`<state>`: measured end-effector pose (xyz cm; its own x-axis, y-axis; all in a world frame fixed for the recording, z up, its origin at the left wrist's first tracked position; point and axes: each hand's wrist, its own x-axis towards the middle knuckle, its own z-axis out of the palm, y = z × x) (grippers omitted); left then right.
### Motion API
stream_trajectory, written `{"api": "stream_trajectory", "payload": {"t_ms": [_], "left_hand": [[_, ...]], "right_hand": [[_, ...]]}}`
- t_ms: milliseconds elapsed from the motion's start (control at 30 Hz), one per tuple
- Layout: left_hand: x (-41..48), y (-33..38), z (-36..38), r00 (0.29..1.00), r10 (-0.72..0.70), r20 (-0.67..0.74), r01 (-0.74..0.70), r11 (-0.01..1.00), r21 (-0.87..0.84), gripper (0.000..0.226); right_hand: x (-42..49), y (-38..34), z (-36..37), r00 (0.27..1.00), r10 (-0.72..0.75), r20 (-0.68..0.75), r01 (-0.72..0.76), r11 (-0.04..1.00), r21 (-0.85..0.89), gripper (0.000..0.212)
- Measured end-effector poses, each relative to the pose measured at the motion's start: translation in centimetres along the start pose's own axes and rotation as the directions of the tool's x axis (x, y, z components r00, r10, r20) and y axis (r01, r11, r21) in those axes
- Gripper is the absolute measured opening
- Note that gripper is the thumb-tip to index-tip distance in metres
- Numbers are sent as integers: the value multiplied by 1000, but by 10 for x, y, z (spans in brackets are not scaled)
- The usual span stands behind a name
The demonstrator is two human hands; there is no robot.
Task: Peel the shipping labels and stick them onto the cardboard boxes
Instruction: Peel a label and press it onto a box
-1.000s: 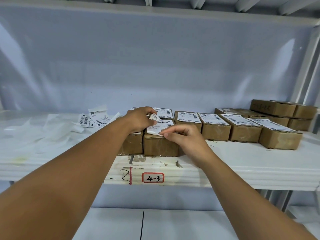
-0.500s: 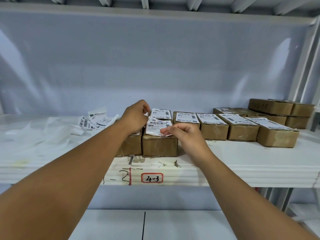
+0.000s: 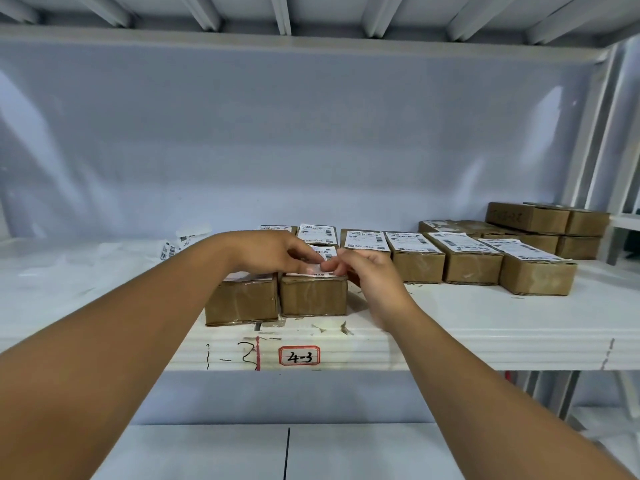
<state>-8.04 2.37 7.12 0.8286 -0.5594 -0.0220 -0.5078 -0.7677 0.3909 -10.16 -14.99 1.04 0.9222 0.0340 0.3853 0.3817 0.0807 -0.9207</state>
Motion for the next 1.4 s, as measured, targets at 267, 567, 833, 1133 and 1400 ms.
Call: {"api": "stream_trajectory", "payload": {"t_ms": [267,567,833,1133,1400], "left_hand": [[-8,-14,1,986,13,165,17,983,-180,49],[0,-19,7,997,-60,-47,51,982,-181,35],[15,-12,11,976,-186,-110,194,978,75,56],[25,-20,11,978,-193,-80,203,967,152,71],[0,-9,10,693,-16,-721,277,929,246,32]], "right_hand": [[1,2,-1,1000,3,-4,-3,1000,30,43],[2,3,0,1000,-8,-28,8,1000,-7,41],[2,2,0,999,-11,-32,10,999,-33,38],[1,6,-1,999,15,39,-11,993,-118,12],[6,7,-2,993,93,77,-81,986,-146,18]]}}
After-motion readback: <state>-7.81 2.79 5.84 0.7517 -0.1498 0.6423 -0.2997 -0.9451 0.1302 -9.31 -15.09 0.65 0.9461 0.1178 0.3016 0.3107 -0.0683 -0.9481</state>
